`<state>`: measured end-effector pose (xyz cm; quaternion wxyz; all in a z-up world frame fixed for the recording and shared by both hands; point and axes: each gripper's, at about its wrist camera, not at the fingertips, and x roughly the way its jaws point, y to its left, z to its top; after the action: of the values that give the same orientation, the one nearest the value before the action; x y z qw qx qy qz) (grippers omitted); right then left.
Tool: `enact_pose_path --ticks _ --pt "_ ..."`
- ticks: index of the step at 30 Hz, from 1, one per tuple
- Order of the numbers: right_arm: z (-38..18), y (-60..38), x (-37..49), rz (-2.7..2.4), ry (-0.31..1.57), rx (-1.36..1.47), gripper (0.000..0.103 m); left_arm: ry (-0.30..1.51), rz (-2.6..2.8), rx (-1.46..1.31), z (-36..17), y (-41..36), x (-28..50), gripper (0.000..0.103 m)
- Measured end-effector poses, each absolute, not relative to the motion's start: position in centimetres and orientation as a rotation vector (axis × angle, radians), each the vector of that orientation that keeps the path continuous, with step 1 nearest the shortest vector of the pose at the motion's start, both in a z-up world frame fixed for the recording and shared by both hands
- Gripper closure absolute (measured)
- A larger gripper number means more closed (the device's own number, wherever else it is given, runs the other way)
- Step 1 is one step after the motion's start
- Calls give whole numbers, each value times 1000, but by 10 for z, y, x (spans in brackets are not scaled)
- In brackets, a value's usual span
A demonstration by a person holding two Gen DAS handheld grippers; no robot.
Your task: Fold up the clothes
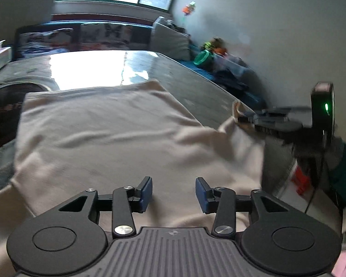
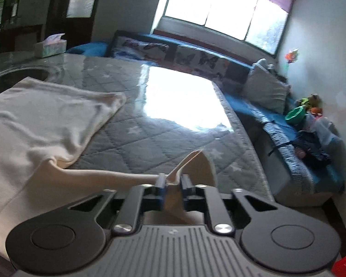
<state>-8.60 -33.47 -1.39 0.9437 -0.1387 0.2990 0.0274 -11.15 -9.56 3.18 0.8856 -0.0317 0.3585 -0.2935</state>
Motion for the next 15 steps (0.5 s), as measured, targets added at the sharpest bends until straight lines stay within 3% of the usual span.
enact_pose_path --ticks 15 --pt "-3 -414 -120 -233 583 -160 99 744 -721 -4 27 -103 -120 56"
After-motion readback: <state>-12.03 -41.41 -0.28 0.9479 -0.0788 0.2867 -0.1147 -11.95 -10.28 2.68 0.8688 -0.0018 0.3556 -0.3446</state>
